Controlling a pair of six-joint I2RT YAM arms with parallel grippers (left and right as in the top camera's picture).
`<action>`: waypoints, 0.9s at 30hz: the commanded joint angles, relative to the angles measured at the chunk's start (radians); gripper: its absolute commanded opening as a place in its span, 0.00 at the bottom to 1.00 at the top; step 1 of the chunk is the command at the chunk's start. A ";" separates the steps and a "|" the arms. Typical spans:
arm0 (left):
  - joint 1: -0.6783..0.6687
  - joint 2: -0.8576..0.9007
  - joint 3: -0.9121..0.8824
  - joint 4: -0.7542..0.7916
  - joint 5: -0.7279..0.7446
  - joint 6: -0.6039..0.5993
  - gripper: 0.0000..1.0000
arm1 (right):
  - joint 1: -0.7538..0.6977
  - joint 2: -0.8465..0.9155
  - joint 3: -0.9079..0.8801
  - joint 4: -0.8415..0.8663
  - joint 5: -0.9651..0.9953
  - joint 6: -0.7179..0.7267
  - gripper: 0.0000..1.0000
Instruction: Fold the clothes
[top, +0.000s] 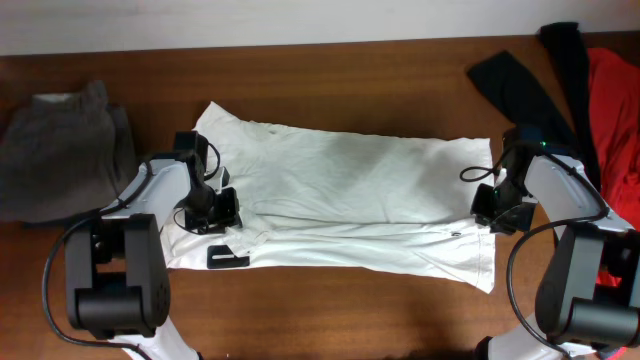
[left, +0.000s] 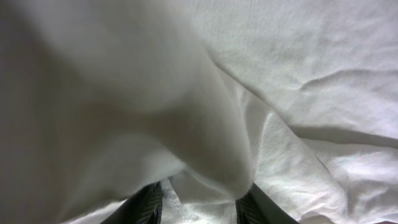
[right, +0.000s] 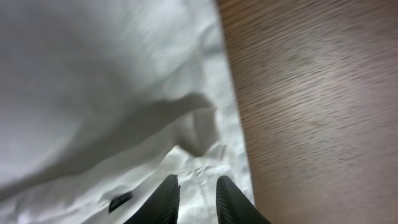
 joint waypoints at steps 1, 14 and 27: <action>-0.004 0.074 -0.027 -0.008 0.000 0.009 0.39 | 0.005 0.005 0.002 -0.003 -0.087 -0.066 0.25; -0.004 0.074 -0.156 -0.092 -0.038 -0.063 0.39 | 0.004 0.005 0.001 -0.042 -0.099 -0.117 0.25; -0.004 0.061 -0.158 -0.186 -0.083 -0.063 0.39 | 0.004 0.005 0.001 -0.048 -0.082 -0.117 0.25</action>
